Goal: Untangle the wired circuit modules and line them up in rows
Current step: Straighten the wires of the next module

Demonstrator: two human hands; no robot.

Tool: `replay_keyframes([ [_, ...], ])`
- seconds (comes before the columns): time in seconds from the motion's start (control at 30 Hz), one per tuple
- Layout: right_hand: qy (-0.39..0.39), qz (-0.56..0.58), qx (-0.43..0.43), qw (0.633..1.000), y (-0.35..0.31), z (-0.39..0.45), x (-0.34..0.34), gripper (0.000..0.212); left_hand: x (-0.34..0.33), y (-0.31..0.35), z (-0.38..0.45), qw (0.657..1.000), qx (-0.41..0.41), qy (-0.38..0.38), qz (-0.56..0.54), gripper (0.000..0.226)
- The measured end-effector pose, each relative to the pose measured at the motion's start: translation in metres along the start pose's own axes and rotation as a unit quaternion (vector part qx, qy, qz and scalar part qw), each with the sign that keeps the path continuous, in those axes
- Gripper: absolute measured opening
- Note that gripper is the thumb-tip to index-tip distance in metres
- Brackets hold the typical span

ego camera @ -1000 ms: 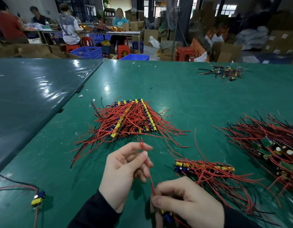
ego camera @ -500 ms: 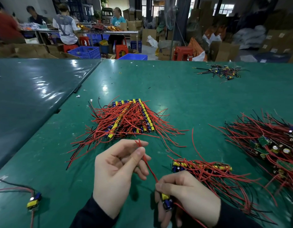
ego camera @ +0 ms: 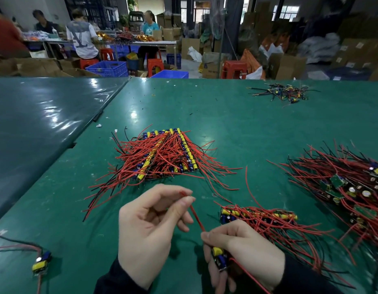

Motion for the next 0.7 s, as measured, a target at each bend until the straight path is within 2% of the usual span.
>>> replay_keyframes([
  [0.2,-0.041,-0.017,0.011,0.999,-0.006,-0.004,-0.008,0.04,0.013,-0.001,0.004,0.999,-0.003,0.039,0.02,0.005],
  [0.33,-0.087,-0.057,0.109,0.989,-0.027,-0.011,-0.02,0.035,0.025,-0.028,0.009,0.989,0.109,0.078,-0.061,0.006],
  [0.4,-0.104,-0.117,0.159,0.975,-0.033,-0.016,-0.028,0.031,0.034,-0.043,0.011,0.973,0.176,0.1,-0.109,0.008],
  [0.5,-0.116,-0.205,0.203,0.95,-0.029,-0.017,-0.039,0.037,0.039,-0.06,0.011,0.941,0.262,0.119,-0.176,0.009],
  [0.6,-0.086,-0.152,0.234,0.956,-0.038,-0.017,-0.035,0.032,0.032,-0.068,0.009,0.925,0.298,0.102,-0.211,0.018],
  [0.7,0.039,-0.084,0.291,0.952,-0.055,-0.019,-0.002,0.024,0.018,-0.074,0.005,0.917,0.325,0.052,-0.224,0.03],
])
Point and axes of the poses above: each hand's wrist, its own z-axis towards the middle knuckle, its own x-axis out of the back of the hand, y = z × x, the point moved 10 cm from there along z, towards the middle knuckle, and after that the axes turned 4 degrees about x, right-handed, at the moved point
